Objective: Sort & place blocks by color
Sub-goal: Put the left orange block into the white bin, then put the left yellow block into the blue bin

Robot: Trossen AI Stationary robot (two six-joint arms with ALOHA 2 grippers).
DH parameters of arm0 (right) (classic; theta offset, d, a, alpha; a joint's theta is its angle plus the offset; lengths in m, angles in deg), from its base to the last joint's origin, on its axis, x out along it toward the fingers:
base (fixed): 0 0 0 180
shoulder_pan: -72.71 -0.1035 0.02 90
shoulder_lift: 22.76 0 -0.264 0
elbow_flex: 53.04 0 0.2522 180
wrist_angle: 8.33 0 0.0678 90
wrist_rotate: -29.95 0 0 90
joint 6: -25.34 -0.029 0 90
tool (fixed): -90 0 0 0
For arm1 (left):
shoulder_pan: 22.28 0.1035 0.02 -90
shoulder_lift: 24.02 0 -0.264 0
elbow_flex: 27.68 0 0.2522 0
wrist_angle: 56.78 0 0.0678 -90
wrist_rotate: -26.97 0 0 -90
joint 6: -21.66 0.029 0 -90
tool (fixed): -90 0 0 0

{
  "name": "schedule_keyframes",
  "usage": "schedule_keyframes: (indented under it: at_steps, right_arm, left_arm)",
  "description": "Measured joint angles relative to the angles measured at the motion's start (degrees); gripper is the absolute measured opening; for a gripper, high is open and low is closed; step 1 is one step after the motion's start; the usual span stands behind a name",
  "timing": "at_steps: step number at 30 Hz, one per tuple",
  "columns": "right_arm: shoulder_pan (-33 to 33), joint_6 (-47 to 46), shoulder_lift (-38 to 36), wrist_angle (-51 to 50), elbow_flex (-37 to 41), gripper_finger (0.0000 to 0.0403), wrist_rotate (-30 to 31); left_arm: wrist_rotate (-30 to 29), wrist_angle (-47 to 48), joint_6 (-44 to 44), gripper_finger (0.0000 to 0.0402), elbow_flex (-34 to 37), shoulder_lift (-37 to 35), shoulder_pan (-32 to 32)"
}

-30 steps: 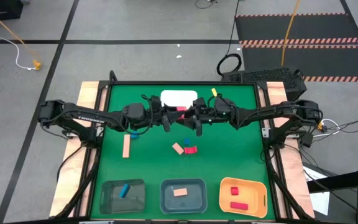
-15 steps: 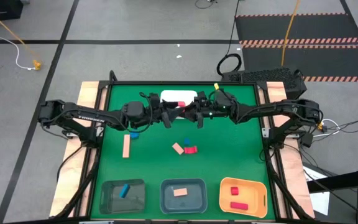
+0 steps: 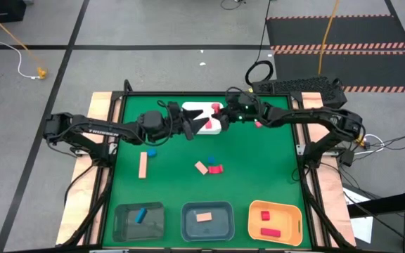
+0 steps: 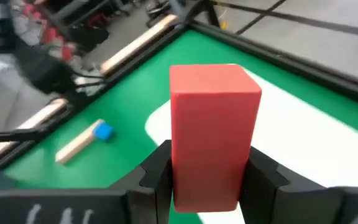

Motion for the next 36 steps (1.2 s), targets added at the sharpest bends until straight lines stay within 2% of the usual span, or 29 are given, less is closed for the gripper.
schedule_keyframes:
  at_steps: [11, 17, 22, 28, 32, 36]
  right_arm:
    - [-1.2, -1.0, 6.6, 2.5, 0.0, 0.0116, 0.1]
    - [-1.8, -2.3, 9.5, 8.9, 0.0, 0.0117, -0.2]
    - [-2.0, 1.3, 9.4, 9.6, 0.0, 0.0153, 0.1]
    - [-1.9, 0.7, 9.3, 9.6, 0.0, 0.0200, -0.1]
    - [-1.9, 0.6, 8.9, 9.7, 0.0, 0.0236, -0.3]
    - [-1.8, 0.5, 5.9, 8.2, 0.0, 0.0263, -1.9]
  left_arm:
    - [0.1, -1.1, -2.9, 0.0376, 0.0, 0.0, 0.0]
    - [4.3, -1.6, -5.9, 0.0376, 0.0, 0.0, 0.0]
    - [7.8, -1.5, -8.2, 0.0376, 0.0, 0.0, -0.1]
    - [18.4, -0.4, -8.8, 0.0376, 0.0, 0.0, -0.1]
    - [21.6, 4.3, -8.6, 0.0376, 0.0, 0.0, 0.5]
    - [26.3, 12.7, -8.7, 0.0376, 0.0, 0.0, 2.0]
